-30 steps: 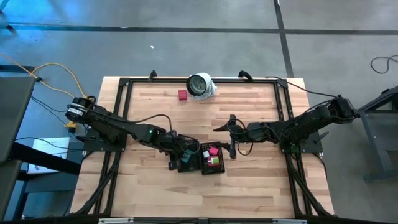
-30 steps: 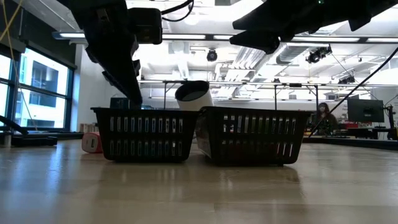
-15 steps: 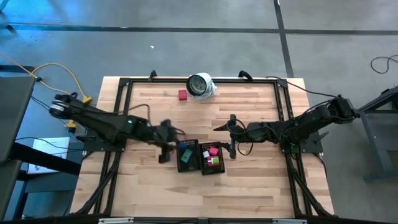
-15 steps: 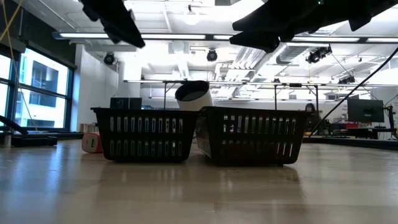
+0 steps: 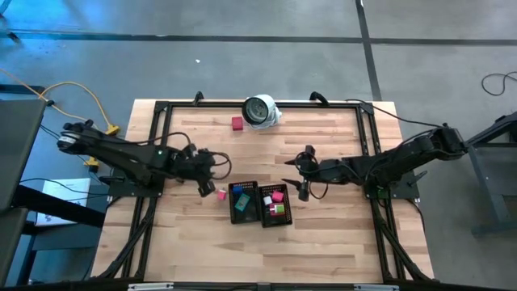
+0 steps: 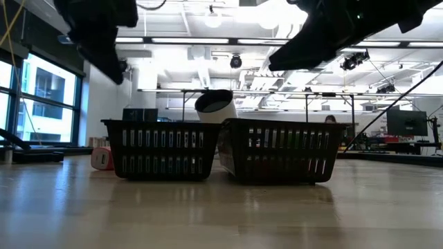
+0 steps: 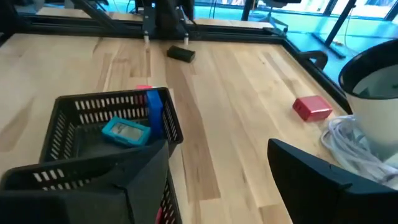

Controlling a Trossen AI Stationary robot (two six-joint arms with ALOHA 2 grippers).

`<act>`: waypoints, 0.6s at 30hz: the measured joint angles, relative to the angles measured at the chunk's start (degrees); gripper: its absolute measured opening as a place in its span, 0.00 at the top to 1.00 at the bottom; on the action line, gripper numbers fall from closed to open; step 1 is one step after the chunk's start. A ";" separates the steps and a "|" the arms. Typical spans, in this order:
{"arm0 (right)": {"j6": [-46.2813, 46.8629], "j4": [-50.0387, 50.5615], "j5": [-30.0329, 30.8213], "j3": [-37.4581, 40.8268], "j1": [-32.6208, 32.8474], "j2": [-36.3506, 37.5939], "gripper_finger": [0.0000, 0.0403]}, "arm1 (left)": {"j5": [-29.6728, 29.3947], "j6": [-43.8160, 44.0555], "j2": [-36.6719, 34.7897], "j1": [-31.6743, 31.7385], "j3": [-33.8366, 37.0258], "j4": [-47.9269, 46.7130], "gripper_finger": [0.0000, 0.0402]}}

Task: Pick & Place Office items
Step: Put the pink and white charger adapter into the right black bin

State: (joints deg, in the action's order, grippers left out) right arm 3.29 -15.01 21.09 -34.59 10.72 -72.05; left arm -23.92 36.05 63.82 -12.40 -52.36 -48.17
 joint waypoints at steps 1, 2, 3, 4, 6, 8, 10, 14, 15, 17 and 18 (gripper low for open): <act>0.49 0.35 0.02 0.00 0.01 0.02 0.35 | 1.63 0.56 0.29 -0.22 0.51 0.36 0.71; 1.12 1.01 0.00 -0.02 0.01 0.06 0.35 | 3.07 1.59 0.67 -0.40 0.86 0.47 0.71; 1.56 1.74 -0.01 -0.02 0.01 0.06 0.35 | 3.68 2.35 1.13 -0.64 1.22 0.57 0.71; 1.89 2.52 -0.01 -0.02 0.05 0.02 0.35 | 3.80 2.92 1.69 -0.99 1.46 0.58 0.71; 2.33 2.95 0.02 0.00 0.02 -0.02 0.35 | 3.87 4.14 2.67 -1.50 1.99 0.73 0.71; 2.49 3.22 0.63 0.00 0.01 0.00 0.35 | 3.86 6.16 3.85 -1.75 2.05 1.16 0.71; 2.95 4.33 1.23 0.00 0.01 0.00 0.35 | 3.87 7.96 5.32 -1.76 2.05 1.18 0.71; 3.05 2.14 3.09 1.46 0.18 0.00 0.35 | 3.85 9.90 7.86 -2.08 2.05 1.31 0.71; 3.05 1.12 3.73 2.15 0.18 0.00 0.35 | 3.85 9.93 8.42 -2.10 2.05 1.44 0.71; 2.99 -0.77 4.11 3.75 0.17 0.57 0.35 | 3.70 9.87 9.17 -2.10 2.05 1.65 0.71; 3.08 -1.75 4.18 4.42 0.16 0.96 0.35 | 3.31 9.40 9.21 -2.13 2.05 2.11 0.71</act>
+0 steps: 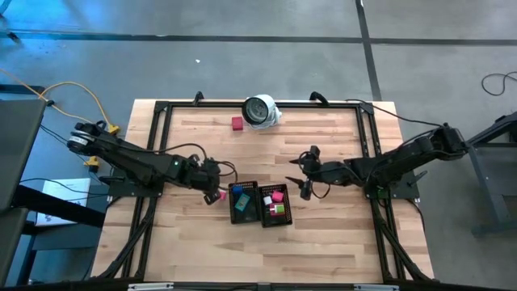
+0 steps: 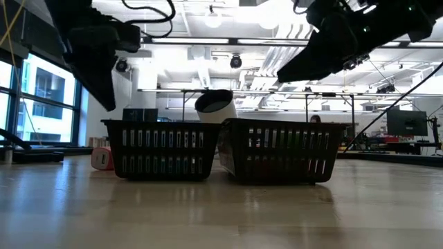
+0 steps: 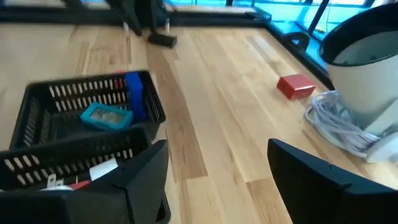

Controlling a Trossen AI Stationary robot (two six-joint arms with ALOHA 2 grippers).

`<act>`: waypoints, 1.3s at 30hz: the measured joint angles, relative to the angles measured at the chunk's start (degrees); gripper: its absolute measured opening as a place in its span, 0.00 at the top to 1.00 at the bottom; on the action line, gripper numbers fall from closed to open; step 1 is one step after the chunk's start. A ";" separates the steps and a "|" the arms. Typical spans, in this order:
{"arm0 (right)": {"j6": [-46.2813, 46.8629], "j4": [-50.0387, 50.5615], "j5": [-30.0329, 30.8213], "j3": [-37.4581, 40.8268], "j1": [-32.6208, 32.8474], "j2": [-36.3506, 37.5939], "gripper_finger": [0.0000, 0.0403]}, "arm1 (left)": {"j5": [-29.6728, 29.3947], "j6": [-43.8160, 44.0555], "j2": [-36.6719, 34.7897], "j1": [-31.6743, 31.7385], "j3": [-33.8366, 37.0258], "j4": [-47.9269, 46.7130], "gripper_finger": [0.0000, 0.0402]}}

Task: Pick & Place Office items
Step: Put the pink and white charger adapter into the right black bin

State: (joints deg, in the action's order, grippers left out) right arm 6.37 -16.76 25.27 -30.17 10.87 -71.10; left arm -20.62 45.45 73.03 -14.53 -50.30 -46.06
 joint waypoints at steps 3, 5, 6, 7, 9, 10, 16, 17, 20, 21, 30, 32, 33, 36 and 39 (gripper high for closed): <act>0.93 -1.76 0.15 0.78 0.04 1.54 0.35 | -2.35 -3.70 -0.49 -0.84 0.00 2.72 0.71; 1.20 -1.60 0.30 0.94 0.44 2.93 0.35 | -5.46 -6.79 -1.52 -2.16 0.00 5.08 0.71; 1.18 -1.75 0.61 0.90 0.76 3.76 0.35 | -8.00 -7.81 -2.07 -3.09 0.00 5.43 0.71; 1.16 -1.26 1.27 0.89 1.26 4.94 0.35 | -11.19 -8.33 -2.67 -4.13 0.00 5.60 0.71; 0.79 -0.42 3.36 0.89 2.46 7.20 0.35 | -19.84 -8.18 -3.80 -6.71 0.84 6.70 0.71; 0.34 -0.48 4.66 0.87 3.13 8.21 0.35 | -24.40 -7.51 -4.58 -8.24 1.83 6.72 0.71; -2.00 -3.51 11.40 4.84 6.94 15.40 0.35 | -43.27 2.85 -10.31 -17.18 11.69 9.87 0.71; -1.99 -3.59 11.93 6.26 7.27 16.78 0.35 | -44.53 3.53 -11.59 -18.42 13.19 10.87 0.71; -1.90 -8.16 12.13 9.26 7.41 19.70 0.35 | -45.69 2.41 -16.28 -21.01 16.47 13.77 0.71; -1.83 -9.07 12.19 10.46 7.41 20.79 0.35 | -45.69 1.66 -18.00 -21.58 17.42 15.41 0.71; -2.36 -14.78 12.07 14.13 7.39 23.02 0.35 | -32.65 -11.42 -28.90 -21.76 27.15 38.76 0.71; -2.42 -14.14 12.02 14.14 7.41 22.62 0.35 | -29.81 -10.20 -29.21 -20.28 28.07 39.54 0.71; -2.40 -13.75 11.98 14.15 7.41 22.58 0.35 | -28.07 -9.06 -28.95 -19.25 28.23 39.67 0.71; -1.84 -12.26 11.95 14.16 7.41 22.58 0.35 | -21.37 -6.20 -27.52 -16.07 28.48 39.64 0.71; -1.66 -10.99 11.18 14.16 7.41 22.58 0.35 | -13.90 -3.68 -24.87 -12.46 28.44 39.84 0.71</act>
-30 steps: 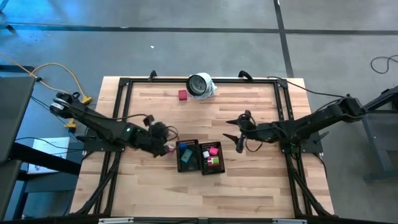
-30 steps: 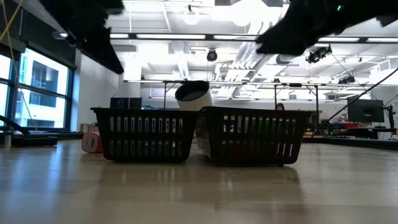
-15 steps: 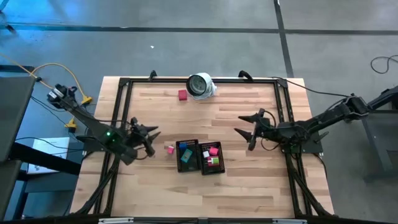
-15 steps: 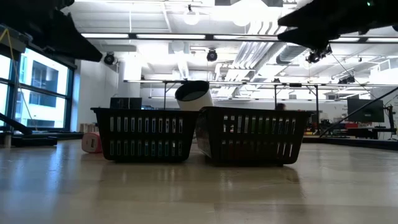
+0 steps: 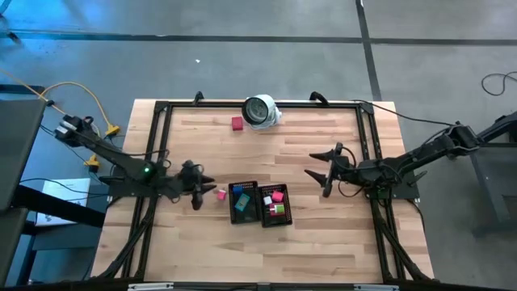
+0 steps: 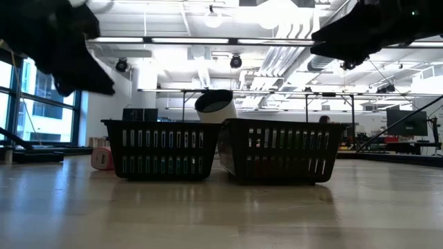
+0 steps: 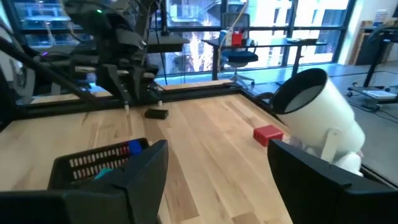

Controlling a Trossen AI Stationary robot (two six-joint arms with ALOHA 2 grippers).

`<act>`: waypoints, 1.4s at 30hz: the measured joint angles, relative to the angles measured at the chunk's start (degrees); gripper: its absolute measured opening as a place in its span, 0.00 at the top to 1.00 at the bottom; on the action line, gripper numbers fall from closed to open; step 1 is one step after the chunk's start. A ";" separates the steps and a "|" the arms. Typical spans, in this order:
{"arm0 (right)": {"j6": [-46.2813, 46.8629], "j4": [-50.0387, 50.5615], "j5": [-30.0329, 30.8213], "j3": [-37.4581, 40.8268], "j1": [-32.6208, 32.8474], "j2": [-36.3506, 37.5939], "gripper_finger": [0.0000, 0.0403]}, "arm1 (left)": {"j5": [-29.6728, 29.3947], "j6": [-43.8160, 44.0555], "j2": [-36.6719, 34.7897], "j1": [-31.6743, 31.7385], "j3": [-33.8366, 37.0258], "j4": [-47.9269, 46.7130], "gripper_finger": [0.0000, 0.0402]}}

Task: Pick & Place Office items
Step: Put the pink and white charger adapter into the right black bin

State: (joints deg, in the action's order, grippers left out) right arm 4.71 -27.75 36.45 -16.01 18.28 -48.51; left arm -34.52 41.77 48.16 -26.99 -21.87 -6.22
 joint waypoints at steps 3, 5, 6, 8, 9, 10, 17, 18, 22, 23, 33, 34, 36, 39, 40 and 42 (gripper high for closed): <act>0.12 0.55 -1.53 0.00 0.00 -0.02 0.35 | 5.34 2.75 3.65 3.35 0.00 0.41 0.71; 0.20 0.54 -2.12 0.00 0.00 -0.02 0.35 | 8.11 4.55 6.57 5.23 0.00 1.11 0.71; 0.20 0.58 -2.10 0.00 0.00 -0.02 0.35 | 9.17 5.15 7.81 5.92 0.01 1.41 0.71; 0.20 0.85 -2.14 0.00 0.00 -0.02 0.35 | 11.19 5.70 10.52 6.94 -0.11 4.38 0.71; 0.22 1.01 -2.18 0.00 0.00 -0.02 0.35 | 12.16 6.11 11.64 7.25 -0.37 5.69 0.71; 0.22 1.03 -2.18 0.00 0.00 -0.02 0.35 | 13.32 6.18 12.50 7.50 -0.61 6.24 0.71; 1.57 2.65 -2.45 -0.04 0.00 -0.02 0.35 | 17.21 6.82 19.39 6.08 -5.20 6.23 0.71; 1.76 2.68 -2.47 -0.04 0.00 -0.02 0.35 | 17.24 7.19 19.75 5.71 -5.47 5.34 0.71; 2.88 3.94 -2.53 -0.06 0.00 -0.04 0.35 | 18.43 9.20 21.14 4.44 -6.68 4.32 0.71; 2.99 4.07 -2.55 -0.07 0.00 -0.02 0.35 | 18.42 9.65 21.68 4.05 -6.64 4.70 0.71; 3.00 3.87 -2.56 -0.07 -0.02 -0.04 0.35 | 18.78 10.68 24.16 5.52 -6.66 3.05 0.71; 3.00 3.75 -2.60 -0.07 0.00 -0.02 0.35 | 18.83 10.50 24.12 5.75 -6.58 2.74 0.71; 3.02 3.87 -2.82 -0.07 0.00 -0.02 0.35 | 19.49 10.45 24.81 6.51 -6.64 3.32 0.71; 3.04 3.86 -3.59 -0.07 0.00 -0.02 0.35 | 20.73 10.76 25.18 7.48 -6.64 2.79 0.71; 3.04 3.86 -3.61 -0.07 0.00 -0.02 0.35 | 21.03 11.23 25.44 7.87 -6.74 2.71 0.71; 3.04 3.83 -3.61 -0.07 0.00 -0.02 0.35 | 21.81 11.81 25.52 8.55 -6.80 1.31 0.71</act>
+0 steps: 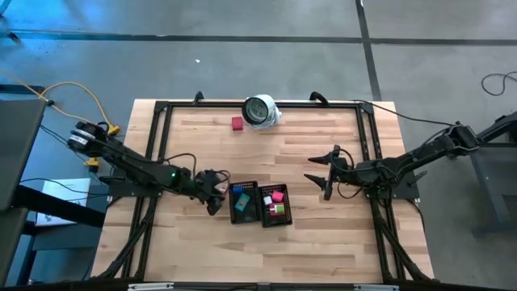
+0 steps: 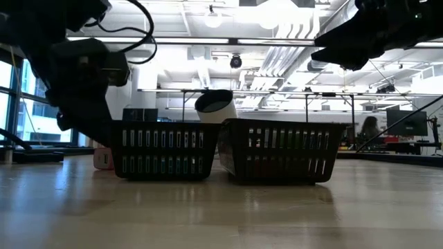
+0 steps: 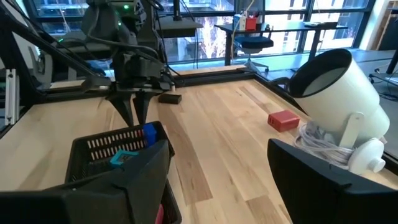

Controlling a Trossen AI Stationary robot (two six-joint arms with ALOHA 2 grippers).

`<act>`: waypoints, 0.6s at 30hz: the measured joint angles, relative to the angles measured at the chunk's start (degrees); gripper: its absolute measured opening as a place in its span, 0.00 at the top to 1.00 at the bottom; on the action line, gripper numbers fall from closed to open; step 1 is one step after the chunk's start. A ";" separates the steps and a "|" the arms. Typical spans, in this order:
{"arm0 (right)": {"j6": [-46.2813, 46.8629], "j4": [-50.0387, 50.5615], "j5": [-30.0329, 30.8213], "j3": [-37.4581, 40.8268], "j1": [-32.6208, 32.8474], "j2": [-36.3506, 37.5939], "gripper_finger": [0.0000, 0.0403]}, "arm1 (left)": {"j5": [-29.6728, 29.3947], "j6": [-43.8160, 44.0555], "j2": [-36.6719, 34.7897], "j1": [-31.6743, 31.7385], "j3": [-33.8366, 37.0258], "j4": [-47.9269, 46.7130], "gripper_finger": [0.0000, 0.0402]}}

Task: Pick & Place Office items
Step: Put the pink and white charger adapter into the right black bin

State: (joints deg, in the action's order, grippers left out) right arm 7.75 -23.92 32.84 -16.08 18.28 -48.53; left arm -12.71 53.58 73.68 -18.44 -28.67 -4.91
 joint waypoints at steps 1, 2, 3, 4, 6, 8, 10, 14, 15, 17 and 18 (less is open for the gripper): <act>0.00 0.02 0.00 0.00 0.00 0.00 0.35 | 0.30 0.34 0.24 0.28 0.00 -0.45 0.71; 0.00 0.07 0.00 0.00 0.00 -0.02 0.35 | 0.42 0.37 0.30 0.57 0.00 -0.74 0.71; 0.00 0.05 0.00 0.00 0.00 -0.02 0.35 | 0.46 0.37 0.30 0.77 -0.04 -1.11 0.71; 0.02 0.01 0.00 0.00 0.00 0.00 0.35 | 0.46 0.37 0.30 0.81 -0.04 -1.44 0.71; 0.07 0.10 0.00 0.00 0.00 -0.02 0.35 | 0.44 0.37 0.26 0.81 -0.04 -2.52 0.71; 0.07 0.07 0.00 0.00 0.00 -0.02 0.35 | 0.31 0.40 0.05 0.81 -0.04 -4.62 0.71; 0.07 0.09 0.00 0.00 0.00 -0.02 0.35 | -0.15 1.37 -0.22 0.81 -0.04 -7.09 0.71; 0.10 0.07 0.00 0.00 0.00 -0.02 0.35 | -4.62 3.19 -1.06 0.86 0.63 -13.81 0.71; 0.19 0.03 0.00 0.00 0.00 -0.02 0.35 | -6.12 3.73 -1.70 0.84 0.66 -14.77 0.71; 0.20 0.02 -0.02 0.00 0.00 -0.02 0.35 | -9.06 3.74 -2.87 0.81 0.23 -14.97 0.71; 0.20 0.01 -0.02 0.00 -0.02 -0.02 0.35 | -9.82 3.56 -3.14 0.84 0.23 -15.02 0.71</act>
State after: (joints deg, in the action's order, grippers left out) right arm 7.94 -23.91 32.82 -16.08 18.27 -48.56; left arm -22.53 57.14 70.54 -17.61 -28.43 -19.93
